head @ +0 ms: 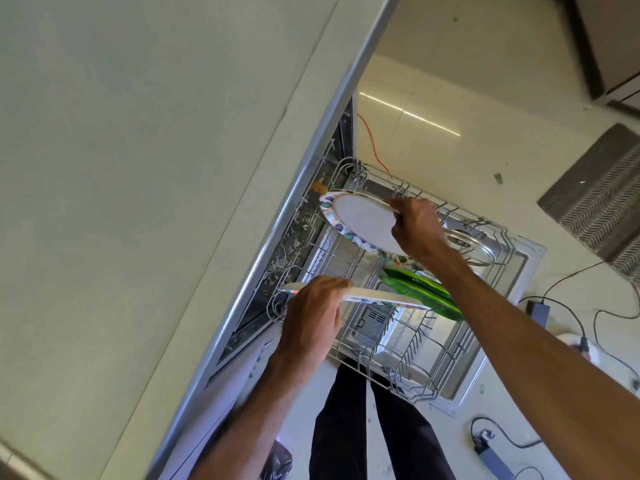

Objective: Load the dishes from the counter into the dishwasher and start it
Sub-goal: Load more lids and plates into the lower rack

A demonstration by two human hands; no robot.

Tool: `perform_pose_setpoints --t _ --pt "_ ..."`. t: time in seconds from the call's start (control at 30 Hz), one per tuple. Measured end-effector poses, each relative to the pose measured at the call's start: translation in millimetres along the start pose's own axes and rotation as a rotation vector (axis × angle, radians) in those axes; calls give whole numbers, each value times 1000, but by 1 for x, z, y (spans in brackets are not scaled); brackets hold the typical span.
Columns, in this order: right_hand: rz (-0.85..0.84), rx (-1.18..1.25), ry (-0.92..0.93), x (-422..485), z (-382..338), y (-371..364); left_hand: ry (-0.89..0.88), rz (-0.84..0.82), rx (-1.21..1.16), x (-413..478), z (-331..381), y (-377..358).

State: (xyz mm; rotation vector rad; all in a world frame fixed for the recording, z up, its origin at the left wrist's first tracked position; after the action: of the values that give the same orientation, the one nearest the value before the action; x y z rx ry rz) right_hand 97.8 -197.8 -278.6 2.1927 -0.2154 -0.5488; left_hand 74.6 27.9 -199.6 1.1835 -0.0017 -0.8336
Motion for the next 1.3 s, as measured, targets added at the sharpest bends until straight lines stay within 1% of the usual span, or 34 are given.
perform_pose_setpoints --t 0.17,0.27,0.5,0.97,1.1,1.2,1.3 --pt "-91 -68 78 7 0 -13 10 2 -9 0 -1 -1" --pt "-112 -112 149 15 -4 -18 8 12 -15 -1 -1 -1" --pt "-48 -83 290 22 -21 -7 43 16 -24 -6 -4 -5" --pt "-92 -64 272 16 -29 -38 48 37 -41 -10 -3 -3" --pt "-85 -13 341 22 -23 -36 53 41 -34 -9 0 -3" --pt "-132 -51 363 22 -21 -39 64 40 -39 -8 1 -6" --pt "-186 -73 341 16 -20 -45 64 35 -39 -6 4 -8"
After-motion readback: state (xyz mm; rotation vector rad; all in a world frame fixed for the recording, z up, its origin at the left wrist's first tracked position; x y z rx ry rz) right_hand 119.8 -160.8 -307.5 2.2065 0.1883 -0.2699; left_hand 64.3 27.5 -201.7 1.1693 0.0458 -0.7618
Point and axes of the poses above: each hand's wrist, its own x-axis towards the middle knuckle, its own y-axis out of the back of the hand, z = x × y, the point moved 2 cm from there along x, towards the middle knuckle, and after that the axes turned 5 degrees about y, right-handed, at the moved point
